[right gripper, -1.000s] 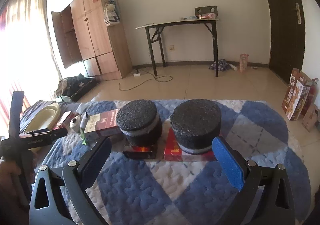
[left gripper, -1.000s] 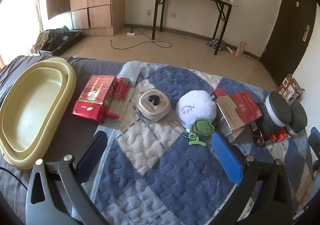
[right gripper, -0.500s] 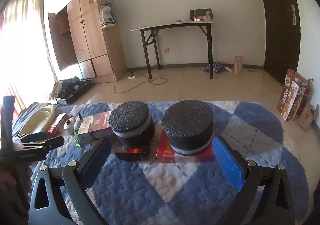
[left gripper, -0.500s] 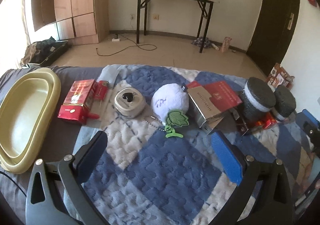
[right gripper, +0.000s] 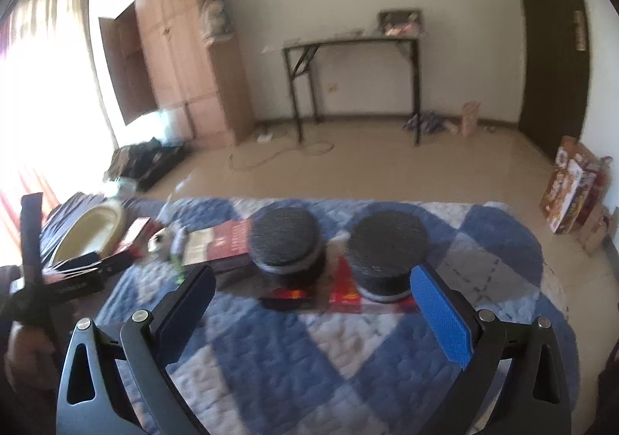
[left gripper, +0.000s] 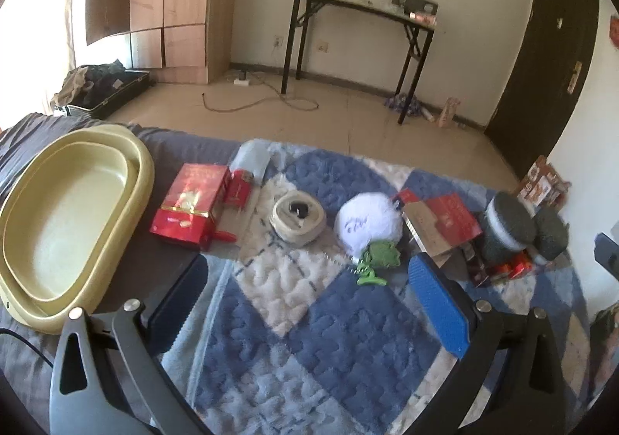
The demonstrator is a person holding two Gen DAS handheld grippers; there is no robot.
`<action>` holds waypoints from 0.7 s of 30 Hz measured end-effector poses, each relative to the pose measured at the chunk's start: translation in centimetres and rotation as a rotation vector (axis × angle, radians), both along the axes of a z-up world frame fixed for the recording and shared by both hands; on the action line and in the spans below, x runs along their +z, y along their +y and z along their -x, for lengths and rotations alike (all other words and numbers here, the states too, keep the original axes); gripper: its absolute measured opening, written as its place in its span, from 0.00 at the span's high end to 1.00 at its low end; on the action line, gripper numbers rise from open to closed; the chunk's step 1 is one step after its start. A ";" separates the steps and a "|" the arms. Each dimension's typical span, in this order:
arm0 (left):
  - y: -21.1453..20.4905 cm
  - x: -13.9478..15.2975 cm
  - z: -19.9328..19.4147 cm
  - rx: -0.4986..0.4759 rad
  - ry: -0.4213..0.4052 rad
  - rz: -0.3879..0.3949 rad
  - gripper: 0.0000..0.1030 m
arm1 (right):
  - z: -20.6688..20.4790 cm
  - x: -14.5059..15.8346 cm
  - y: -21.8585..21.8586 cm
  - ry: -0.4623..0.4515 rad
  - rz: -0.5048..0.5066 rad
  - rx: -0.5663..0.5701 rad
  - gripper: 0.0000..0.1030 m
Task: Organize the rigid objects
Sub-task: 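Move the left tool toward the white plush ball while the right tool approaches a black foam cylinder, then close the left tool on the white plush ball while the right tool grips the black foam cylinder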
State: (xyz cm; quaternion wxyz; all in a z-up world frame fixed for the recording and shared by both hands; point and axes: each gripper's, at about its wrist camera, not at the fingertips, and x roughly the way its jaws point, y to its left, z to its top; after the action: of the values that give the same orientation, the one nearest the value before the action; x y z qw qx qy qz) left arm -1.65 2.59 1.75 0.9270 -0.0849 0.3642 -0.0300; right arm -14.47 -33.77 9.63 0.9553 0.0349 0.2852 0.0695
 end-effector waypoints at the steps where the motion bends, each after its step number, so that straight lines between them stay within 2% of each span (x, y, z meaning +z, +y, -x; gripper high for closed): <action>1: 0.3 0.3 0.1 0.019 -0.010 0.024 0.00 | -0.5 0.9 0.3 0.020 0.007 0.016 0.00; 3: 0.5 0.4 -0.1 0.024 -0.008 0.050 0.00 | -1.7 2.9 0.6 0.009 0.025 0.048 0.00; 6: -0.3 -0.2 -0.8 0.002 0.016 0.013 0.00 | -3.6 3.9 -0.5 0.005 -0.051 0.058 0.00; 8: -0.9 -0.4 -1.2 -0.011 0.021 -0.018 0.00 | -3.9 2.4 -1.7 -0.027 -0.094 0.049 0.00; 9: -0.9 -0.4 -1.3 -0.002 0.015 -0.027 0.00 | -4.2 1.6 -1.8 -0.027 -0.080 0.055 0.00; 11: -0.4 -0.3 -1.5 0.019 0.025 -0.059 0.00 | -5.6 -0.7 -2.0 0.050 -0.007 0.009 0.00; 13: 0.8 0.0 -1.5 0.031 0.029 -0.068 0.00 | -5.9 -2.1 -2.5 0.039 0.027 -0.020 0.00; 16: 3.2 0.9 -1.4 0.088 0.027 -0.078 0.00 | -6.3 -3.9 -2.9 0.077 0.057 -0.035 0.00; 18: 4.6 1.4 -1.0 0.126 0.009 -0.073 0.00 | -6.1 -3.8 -3.1 0.055 0.092 -0.055 0.00; 21: 5.6 1.2 -1.2 0.140 0.008 -0.080 0.00 | -5.8 -3.3 -4.2 0.056 0.036 -0.052 0.00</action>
State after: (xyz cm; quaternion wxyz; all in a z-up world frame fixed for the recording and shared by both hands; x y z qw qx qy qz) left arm -0.47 8.23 3.00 0.9280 -0.0730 0.3620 0.0500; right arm -8.67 -37.93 6.34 0.9490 0.0270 0.3119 0.0383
